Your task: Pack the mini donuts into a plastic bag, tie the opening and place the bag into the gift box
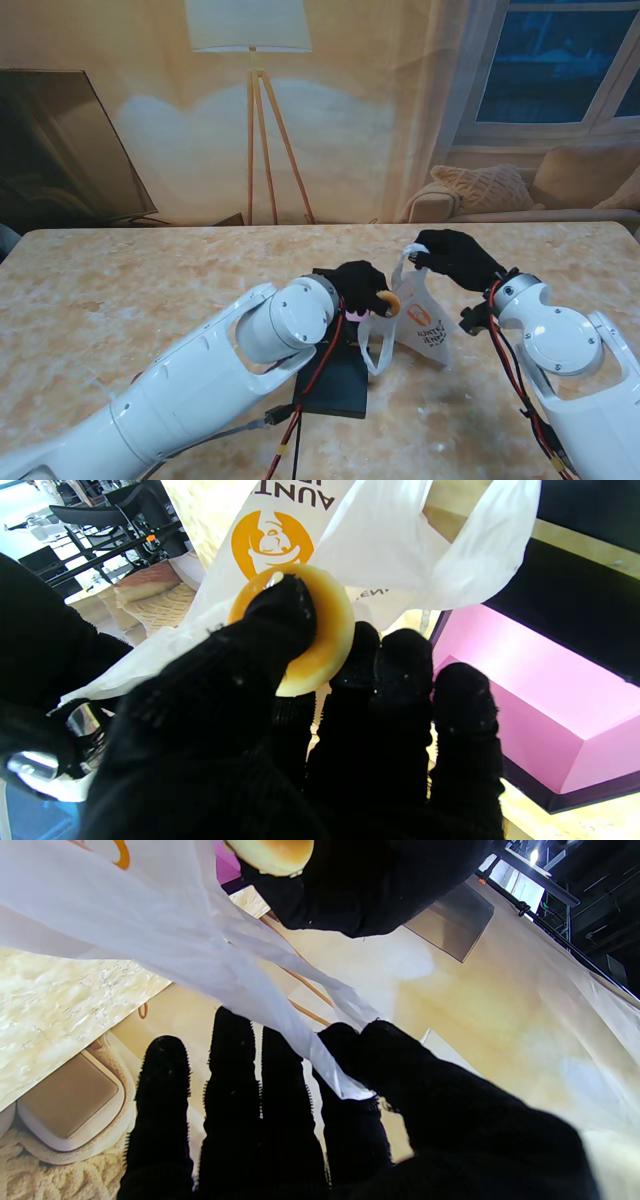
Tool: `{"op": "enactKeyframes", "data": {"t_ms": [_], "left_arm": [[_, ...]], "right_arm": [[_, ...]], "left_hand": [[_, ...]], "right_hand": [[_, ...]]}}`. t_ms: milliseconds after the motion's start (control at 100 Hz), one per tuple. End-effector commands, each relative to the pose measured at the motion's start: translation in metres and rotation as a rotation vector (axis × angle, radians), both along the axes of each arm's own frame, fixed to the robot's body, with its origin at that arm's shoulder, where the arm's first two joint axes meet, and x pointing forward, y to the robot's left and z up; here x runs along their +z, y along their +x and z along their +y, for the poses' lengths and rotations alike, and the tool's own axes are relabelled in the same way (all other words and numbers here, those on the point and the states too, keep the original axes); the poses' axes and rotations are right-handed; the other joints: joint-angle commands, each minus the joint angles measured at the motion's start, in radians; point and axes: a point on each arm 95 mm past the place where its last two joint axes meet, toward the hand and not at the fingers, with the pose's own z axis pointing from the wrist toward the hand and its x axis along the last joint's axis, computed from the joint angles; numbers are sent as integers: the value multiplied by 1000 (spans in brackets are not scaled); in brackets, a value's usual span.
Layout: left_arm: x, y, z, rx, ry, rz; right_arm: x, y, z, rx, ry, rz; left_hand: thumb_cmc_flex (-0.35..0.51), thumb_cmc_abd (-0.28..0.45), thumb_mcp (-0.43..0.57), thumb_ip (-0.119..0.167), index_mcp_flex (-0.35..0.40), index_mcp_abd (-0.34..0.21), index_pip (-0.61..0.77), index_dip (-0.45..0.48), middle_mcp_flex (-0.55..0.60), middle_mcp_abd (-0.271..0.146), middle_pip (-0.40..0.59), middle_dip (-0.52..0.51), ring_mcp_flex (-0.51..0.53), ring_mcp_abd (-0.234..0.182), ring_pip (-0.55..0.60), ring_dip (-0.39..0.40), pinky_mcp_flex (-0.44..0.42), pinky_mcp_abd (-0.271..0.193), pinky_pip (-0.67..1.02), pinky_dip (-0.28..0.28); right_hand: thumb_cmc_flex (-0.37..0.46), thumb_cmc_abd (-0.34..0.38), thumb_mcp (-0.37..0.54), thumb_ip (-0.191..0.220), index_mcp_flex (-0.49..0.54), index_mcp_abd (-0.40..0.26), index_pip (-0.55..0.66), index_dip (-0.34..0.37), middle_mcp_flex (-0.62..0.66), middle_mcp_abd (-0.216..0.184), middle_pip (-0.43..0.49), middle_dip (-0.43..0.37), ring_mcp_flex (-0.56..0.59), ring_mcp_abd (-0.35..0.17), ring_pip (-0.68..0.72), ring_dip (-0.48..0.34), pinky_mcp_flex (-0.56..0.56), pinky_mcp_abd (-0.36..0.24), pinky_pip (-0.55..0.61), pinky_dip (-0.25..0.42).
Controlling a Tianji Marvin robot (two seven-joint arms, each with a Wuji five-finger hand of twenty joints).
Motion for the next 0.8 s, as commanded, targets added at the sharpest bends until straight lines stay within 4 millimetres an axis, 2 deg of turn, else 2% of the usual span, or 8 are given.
{"op": "enactKeyframes", "data": {"t_ms": [0,230,240,250,280,350,670,790], "left_arm": [[3,-1,-6,-14,1,5],[2,1,-10,-3,33,-24],[2,1,-11,-2,34,-25],[2,2,-11,0,34,-25],[2,2,-11,7,37,-26],[1,3,-13,17,42,-27],[0,2,-21,52,40,-20],[-2,-1,-22,57,40,-17]], "right_arm": [[-5,-4,3,25,5,17],[-6,-5,1,56,-3,7],[-6,-5,1,58,-3,7],[-6,-5,1,59,-3,7],[-6,-5,1,65,-4,7],[-7,-6,1,85,-10,11],[-8,-5,1,113,-14,-2],[-6,-4,2,115,-6,-14]], "left_hand": [[6,30,-16,18,9,-24,55,-8,-17,-10,22,15,-5,-25,33,24,-9,-16,35,27],[5,34,-27,18,12,-33,53,-16,-22,-17,31,26,-6,-29,45,27,-6,-19,43,33],[6,33,-27,18,13,-32,53,-16,-26,0,30,26,-6,-31,46,28,-6,-19,44,33],[5,33,-27,18,13,-33,53,-17,-26,-9,34,28,-7,-31,47,28,-7,-19,44,33],[6,34,-28,19,13,-33,53,-19,-33,14,36,28,-8,-33,50,29,-8,-20,46,34],[6,35,-30,19,12,-38,53,-21,-39,10,41,30,-12,-36,52,30,-11,-20,46,35],[5,33,-38,19,10,-52,55,-29,-91,-5,44,38,-58,-33,44,31,-50,-27,30,34],[6,21,-33,15,19,-47,54,-42,-168,13,26,20,-129,-6,5,29,-115,-20,-13,25]], "right_hand": [[55,48,79,64,6,-134,14,-23,-49,19,-54,-53,-32,5,-66,-48,-26,0,-15,-23],[32,25,108,64,41,-182,-24,-26,-81,47,-207,-179,-85,25,-267,-172,-96,22,-76,-76],[30,24,110,64,43,-186,-27,-25,-84,49,-216,-185,-88,26,-279,-179,-102,24,-81,-79],[29,23,111,64,44,-189,-29,-25,-87,51,-221,-189,-93,27,-286,-183,-105,27,-83,-81],[26,19,114,64,49,-194,-34,-25,-91,52,-233,-197,-100,28,-304,-194,-119,36,-92,-87],[14,10,124,64,62,-216,-51,-25,-98,52,-267,-222,-111,34,-352,-223,-141,51,-114,-104],[-9,1,137,63,78,-264,-86,-29,-115,26,-308,-250,-142,32,-417,-256,-183,89,-142,-128],[-8,5,133,60,75,-267,-91,-27,-123,32,-309,-250,-145,36,-420,-254,-185,82,-142,-130]]}}
